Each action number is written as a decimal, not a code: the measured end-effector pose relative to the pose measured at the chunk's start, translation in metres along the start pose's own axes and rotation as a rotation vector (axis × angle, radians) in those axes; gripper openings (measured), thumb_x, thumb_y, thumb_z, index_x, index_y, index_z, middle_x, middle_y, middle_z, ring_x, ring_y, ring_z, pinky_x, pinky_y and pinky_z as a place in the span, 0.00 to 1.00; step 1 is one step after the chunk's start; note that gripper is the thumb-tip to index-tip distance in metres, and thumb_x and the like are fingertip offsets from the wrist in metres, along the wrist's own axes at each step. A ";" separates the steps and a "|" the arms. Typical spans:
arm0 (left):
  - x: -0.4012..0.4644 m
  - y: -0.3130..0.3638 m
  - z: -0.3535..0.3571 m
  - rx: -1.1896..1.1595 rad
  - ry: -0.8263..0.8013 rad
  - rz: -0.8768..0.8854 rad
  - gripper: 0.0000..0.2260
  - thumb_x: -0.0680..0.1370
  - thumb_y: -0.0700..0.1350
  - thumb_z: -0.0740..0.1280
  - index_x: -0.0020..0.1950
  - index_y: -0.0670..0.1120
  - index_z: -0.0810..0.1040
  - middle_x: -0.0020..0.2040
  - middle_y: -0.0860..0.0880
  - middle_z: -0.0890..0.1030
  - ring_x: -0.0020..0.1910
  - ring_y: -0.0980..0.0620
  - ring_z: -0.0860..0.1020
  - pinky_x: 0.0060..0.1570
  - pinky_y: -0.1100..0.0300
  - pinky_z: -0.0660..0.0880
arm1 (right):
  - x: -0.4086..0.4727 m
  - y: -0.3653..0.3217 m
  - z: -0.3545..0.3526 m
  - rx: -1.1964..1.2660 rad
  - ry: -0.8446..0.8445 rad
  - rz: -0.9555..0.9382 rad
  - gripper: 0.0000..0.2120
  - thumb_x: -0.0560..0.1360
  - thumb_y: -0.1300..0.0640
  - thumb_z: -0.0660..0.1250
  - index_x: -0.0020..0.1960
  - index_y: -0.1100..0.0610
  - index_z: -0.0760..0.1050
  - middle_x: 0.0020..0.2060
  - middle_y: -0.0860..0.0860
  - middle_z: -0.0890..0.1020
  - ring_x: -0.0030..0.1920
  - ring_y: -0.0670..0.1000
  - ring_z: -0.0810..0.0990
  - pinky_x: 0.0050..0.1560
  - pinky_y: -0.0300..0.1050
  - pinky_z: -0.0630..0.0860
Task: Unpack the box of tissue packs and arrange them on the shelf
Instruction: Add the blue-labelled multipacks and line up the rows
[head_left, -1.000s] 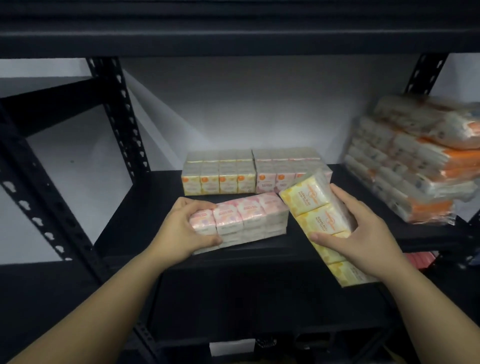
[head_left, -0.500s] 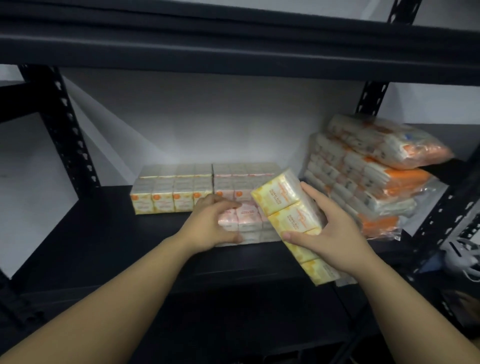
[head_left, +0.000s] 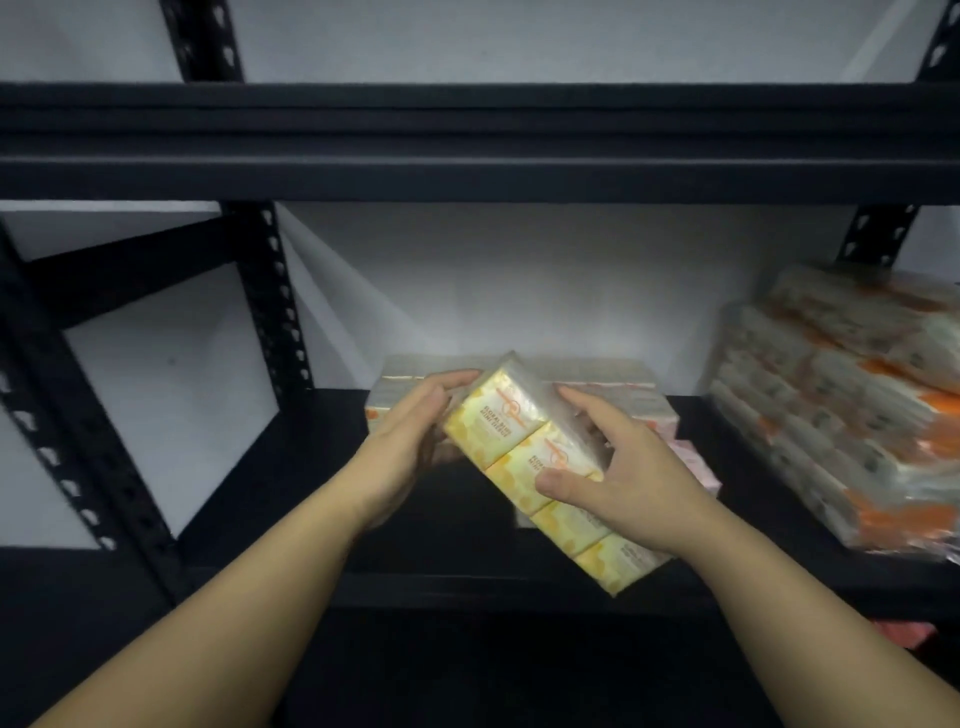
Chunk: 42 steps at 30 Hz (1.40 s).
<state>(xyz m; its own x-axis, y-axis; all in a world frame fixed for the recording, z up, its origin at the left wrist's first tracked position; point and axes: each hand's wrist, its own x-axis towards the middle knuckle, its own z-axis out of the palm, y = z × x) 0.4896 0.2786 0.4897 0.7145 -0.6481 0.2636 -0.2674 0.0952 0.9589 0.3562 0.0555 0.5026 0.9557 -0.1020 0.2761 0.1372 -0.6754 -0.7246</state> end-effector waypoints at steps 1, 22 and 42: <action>-0.007 0.000 -0.011 -0.039 0.013 -0.013 0.35 0.76 0.68 0.66 0.73 0.45 0.75 0.66 0.46 0.81 0.67 0.44 0.79 0.67 0.42 0.75 | 0.007 -0.009 0.009 0.013 -0.027 -0.021 0.46 0.61 0.28 0.74 0.76 0.33 0.62 0.58 0.33 0.79 0.56 0.34 0.79 0.53 0.36 0.77; -0.136 -0.036 -0.153 -0.029 0.497 -0.009 0.34 0.62 0.55 0.84 0.63 0.45 0.78 0.56 0.46 0.85 0.56 0.46 0.84 0.50 0.57 0.81 | 0.116 -0.060 0.187 -0.140 -0.209 -0.286 0.42 0.62 0.29 0.76 0.73 0.41 0.73 0.66 0.38 0.75 0.67 0.42 0.68 0.71 0.56 0.69; -0.097 -0.069 -0.063 0.586 0.362 0.048 0.23 0.75 0.62 0.70 0.65 0.52 0.83 0.54 0.52 0.74 0.56 0.54 0.77 0.61 0.58 0.76 | 0.085 -0.008 0.138 0.100 -0.366 0.045 0.38 0.72 0.45 0.79 0.77 0.51 0.69 0.63 0.46 0.81 0.60 0.43 0.81 0.61 0.47 0.81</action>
<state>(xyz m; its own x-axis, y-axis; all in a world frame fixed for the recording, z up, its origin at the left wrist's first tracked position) 0.4798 0.3827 0.4051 0.8370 -0.3507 0.4201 -0.5363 -0.3726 0.7574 0.4723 0.1528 0.4450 0.9886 0.1500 0.0115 0.1002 -0.5995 -0.7941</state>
